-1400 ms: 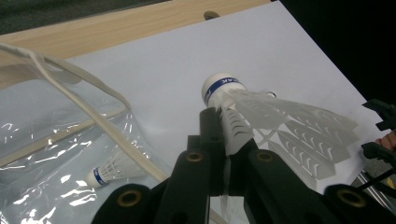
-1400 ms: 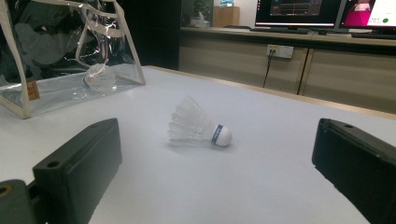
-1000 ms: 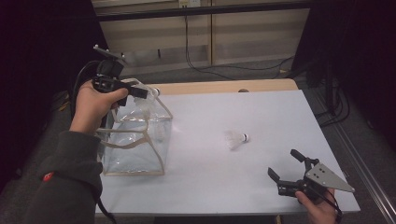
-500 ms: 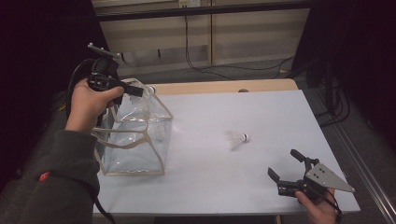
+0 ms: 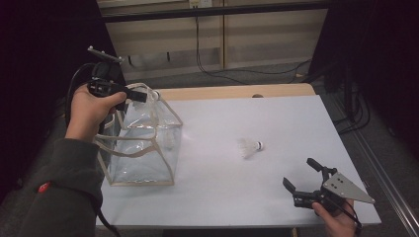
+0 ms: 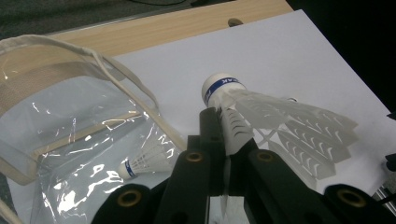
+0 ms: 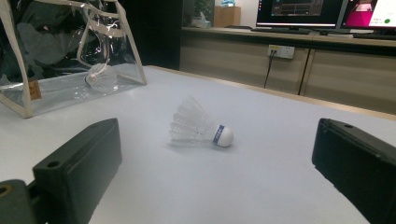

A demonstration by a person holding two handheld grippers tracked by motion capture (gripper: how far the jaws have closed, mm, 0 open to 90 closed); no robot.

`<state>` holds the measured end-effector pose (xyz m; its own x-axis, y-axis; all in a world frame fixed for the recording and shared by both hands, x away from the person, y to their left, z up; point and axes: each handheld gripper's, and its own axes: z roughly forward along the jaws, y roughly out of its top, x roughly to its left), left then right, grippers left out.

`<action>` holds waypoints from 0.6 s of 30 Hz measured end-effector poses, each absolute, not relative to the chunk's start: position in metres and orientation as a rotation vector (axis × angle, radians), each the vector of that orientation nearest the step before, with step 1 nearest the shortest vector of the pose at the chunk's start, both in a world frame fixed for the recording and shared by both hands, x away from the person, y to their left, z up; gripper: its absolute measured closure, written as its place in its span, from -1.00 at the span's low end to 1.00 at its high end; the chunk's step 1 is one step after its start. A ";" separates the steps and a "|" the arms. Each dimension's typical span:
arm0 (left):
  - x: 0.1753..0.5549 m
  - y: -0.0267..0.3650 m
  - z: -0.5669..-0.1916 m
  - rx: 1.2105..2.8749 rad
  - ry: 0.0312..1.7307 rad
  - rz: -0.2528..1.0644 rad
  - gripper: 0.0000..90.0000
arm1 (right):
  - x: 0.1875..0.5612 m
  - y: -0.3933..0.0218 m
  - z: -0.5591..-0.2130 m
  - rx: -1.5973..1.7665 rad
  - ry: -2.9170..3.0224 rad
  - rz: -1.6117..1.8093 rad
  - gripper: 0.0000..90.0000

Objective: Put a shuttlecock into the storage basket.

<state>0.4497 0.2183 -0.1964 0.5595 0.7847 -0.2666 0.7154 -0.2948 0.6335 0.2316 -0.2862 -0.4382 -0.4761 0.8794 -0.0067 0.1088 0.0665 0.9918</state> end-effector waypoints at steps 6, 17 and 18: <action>0.451 0.220 -0.197 2.062 1.211 0.128 0.99 | 0.231 -0.287 -0.438 0.997 1.683 1.472 -0.97; 0.453 0.227 -0.199 2.051 1.231 0.127 0.99 | 0.232 -0.286 -0.438 0.995 1.682 1.473 -0.97; 0.453 0.228 -0.199 2.052 1.231 0.127 0.99 | 0.232 -0.286 -0.438 0.994 1.681 1.473 -0.97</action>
<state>0.4527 0.2275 -0.1988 0.5374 0.7990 -0.2699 0.7273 -0.2771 0.6279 0.2317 -0.2864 -0.4382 -0.4758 0.8795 -0.0077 0.1075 0.0669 0.9920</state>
